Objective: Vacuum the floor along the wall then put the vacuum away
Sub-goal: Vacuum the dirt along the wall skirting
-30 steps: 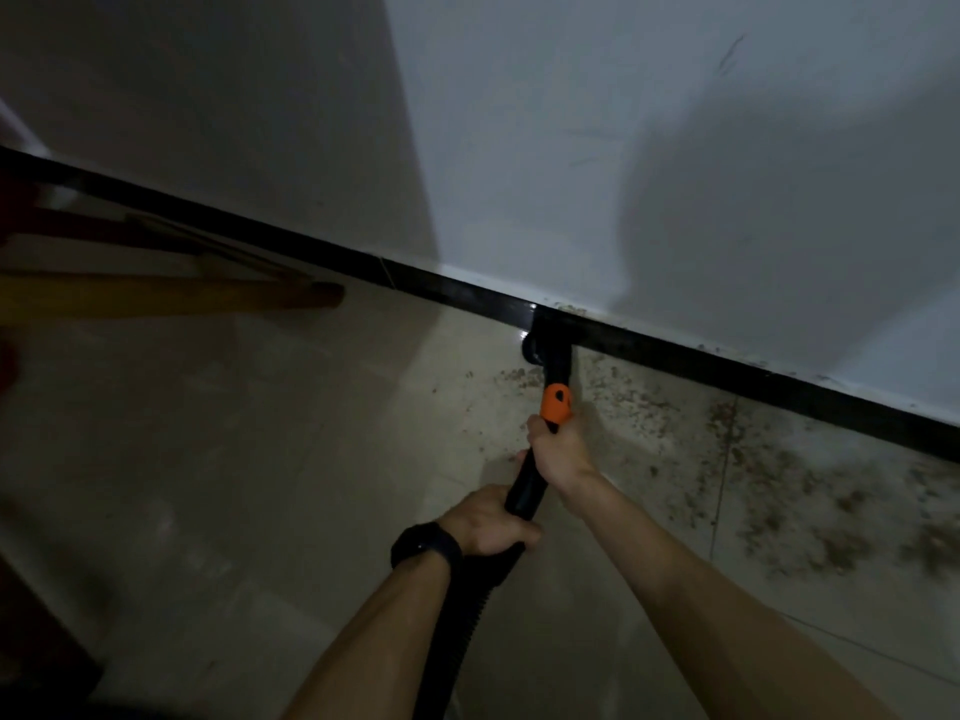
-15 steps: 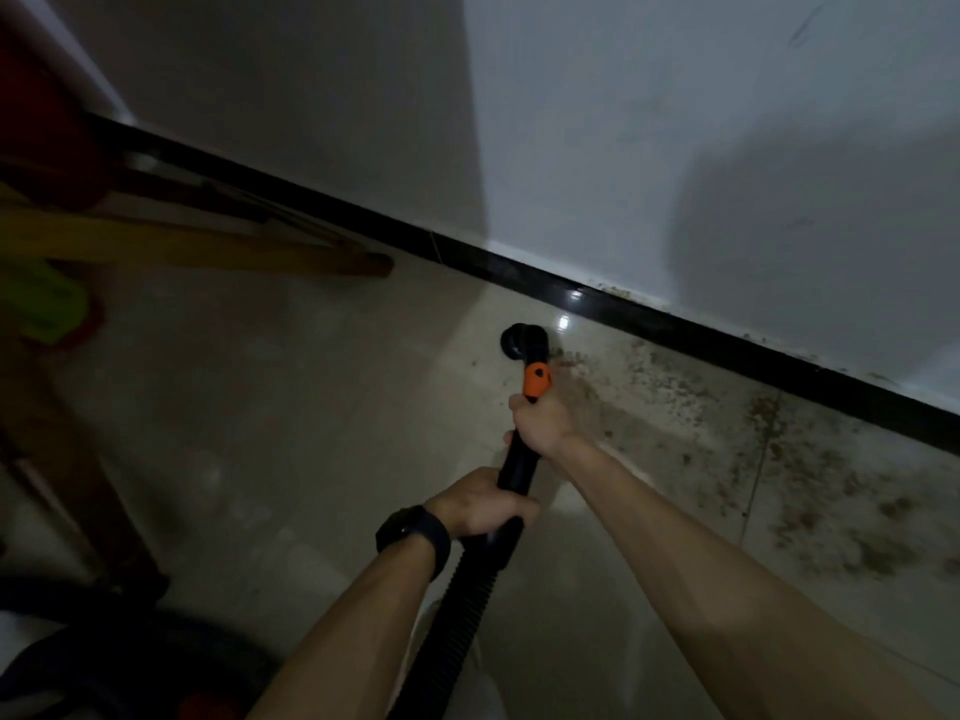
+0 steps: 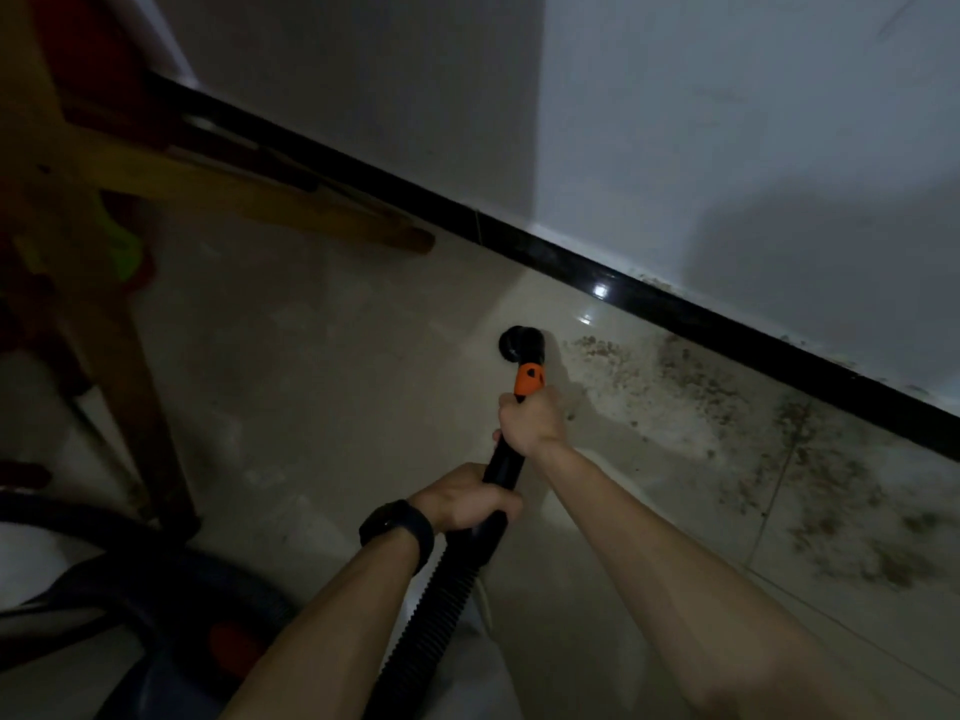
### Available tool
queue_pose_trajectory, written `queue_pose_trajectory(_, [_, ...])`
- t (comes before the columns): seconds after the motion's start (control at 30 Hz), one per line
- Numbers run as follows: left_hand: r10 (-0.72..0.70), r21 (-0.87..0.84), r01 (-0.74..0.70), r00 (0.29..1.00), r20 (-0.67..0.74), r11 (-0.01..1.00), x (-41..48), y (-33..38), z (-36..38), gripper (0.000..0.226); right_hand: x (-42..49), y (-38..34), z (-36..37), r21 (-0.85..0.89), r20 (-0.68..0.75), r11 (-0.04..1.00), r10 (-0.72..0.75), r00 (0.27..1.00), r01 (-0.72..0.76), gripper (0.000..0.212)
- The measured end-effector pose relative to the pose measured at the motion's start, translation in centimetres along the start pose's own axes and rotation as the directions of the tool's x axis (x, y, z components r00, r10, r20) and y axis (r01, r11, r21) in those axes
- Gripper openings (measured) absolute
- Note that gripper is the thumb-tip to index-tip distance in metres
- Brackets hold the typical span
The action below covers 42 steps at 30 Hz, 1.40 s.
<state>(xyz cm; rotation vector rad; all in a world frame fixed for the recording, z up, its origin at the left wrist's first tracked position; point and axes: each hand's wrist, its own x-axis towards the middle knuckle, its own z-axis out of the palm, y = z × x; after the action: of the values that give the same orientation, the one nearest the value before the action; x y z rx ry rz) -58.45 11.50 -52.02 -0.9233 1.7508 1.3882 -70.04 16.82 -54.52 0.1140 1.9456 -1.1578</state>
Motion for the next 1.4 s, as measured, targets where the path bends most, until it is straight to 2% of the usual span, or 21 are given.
queue_pose_trajectory(0.17, [0.061,0.042,-0.065,0.993,0.101,0.997,1.7,4.4,2.8,0.029,0.9,0.7,-5.9,-0.022,-0.17,1.0,-0.021,0.985,0.018,0.025])
queue_pose_trajectory(0.23, [0.073,0.071,-0.084,0.987,0.141,0.994,2.4,6.0,4.0,0.025,1.3,1.3,-8.1,0.001,-0.216,1.0,-0.007,0.976,0.007,0.026])
queue_pose_trajectory(0.3, [0.072,0.12,-0.092,0.984,0.166,0.989,2.8,7.3,5.2,0.019,1.6,2.2,-9.8,0.0,-0.263,1.0,-0.007,0.965,0.007,0.038])
queue_pose_trajectory(0.43, [0.078,0.189,-0.112,0.98,0.181,0.976,3.3,8.7,6.8,0.016,0.5,3.3,-12.4,0.079,-0.314,0.997,0.031,0.949,-0.006,0.015])
queue_pose_trajectory(0.57, [0.081,0.213,-0.12,0.979,0.185,0.97,3.9,8.9,7.4,0.021,1.0,4.4,-13.3,0.212,-0.293,0.977,0.054,0.955,0.01,0.008])
queue_pose_trajectory(0.73, [0.082,0.173,-0.107,0.986,0.142,0.979,3.9,7.6,6.0,0.023,1.1,2.9,-11.6,0.213,-0.196,0.977,0.042,0.98,0.0,0.02])
queue_pose_trajectory(0.93, [0.039,0.101,-0.049,0.994,0.105,0.994,1.3,2.6,3.3,0.023,-0.3,2.7,-6.1,0.261,-0.039,0.964,0.062,0.997,-0.05,0.013])
queue_pose_trajectory(0.97, [0.03,0.1,-0.039,0.995,0.091,0.994,0.8,1.7,2.9,0.022,-0.8,2.6,-5.2,0.277,-0.019,0.959,0.073,0.997,-0.064,0.017])
queue_pose_trajectory(1.17, [-0.014,0.056,0.011,0.999,0.044,0.998,-1.6,-2.4,1.8,0.015,-3.0,2.6,-1.2,0.204,0.087,0.975,0.07,0.994,-0.086,0.041])
queue_pose_trajectory(1.3, [-0.019,0.051,0.018,1.0,0.014,0.999,-2.4,-3.3,1.8,0.012,-3.9,2.3,-0.5,0.162,0.138,0.981,0.086,0.987,-0.108,0.037])
queue_pose_trajectory(1.4, [-0.025,0.075,0.023,0.999,0.023,0.997,-2.6,-2.8,2.1,0.017,-4.3,2.7,-0.8,0.196,0.094,0.973,0.102,0.99,-0.119,0.036])
